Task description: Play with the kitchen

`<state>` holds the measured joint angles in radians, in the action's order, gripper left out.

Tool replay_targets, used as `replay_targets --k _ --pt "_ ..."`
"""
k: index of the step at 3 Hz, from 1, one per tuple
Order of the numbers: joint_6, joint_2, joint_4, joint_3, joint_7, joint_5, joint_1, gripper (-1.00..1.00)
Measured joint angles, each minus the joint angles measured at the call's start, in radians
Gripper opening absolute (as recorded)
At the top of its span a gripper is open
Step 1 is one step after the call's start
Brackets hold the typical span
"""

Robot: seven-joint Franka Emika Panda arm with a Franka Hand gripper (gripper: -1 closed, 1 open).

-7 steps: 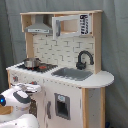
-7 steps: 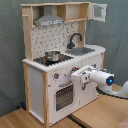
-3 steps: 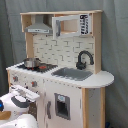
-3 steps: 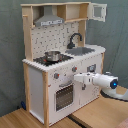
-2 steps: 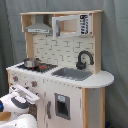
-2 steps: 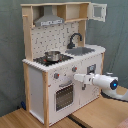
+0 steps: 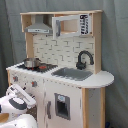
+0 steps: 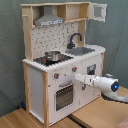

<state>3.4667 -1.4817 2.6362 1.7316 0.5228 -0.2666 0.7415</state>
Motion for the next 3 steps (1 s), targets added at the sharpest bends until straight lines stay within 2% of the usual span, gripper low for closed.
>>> replay_targets --k 3 --pt "0.004 -0.003 -0.018 0.0 -0.335 -0.003 -0.017 1.0"
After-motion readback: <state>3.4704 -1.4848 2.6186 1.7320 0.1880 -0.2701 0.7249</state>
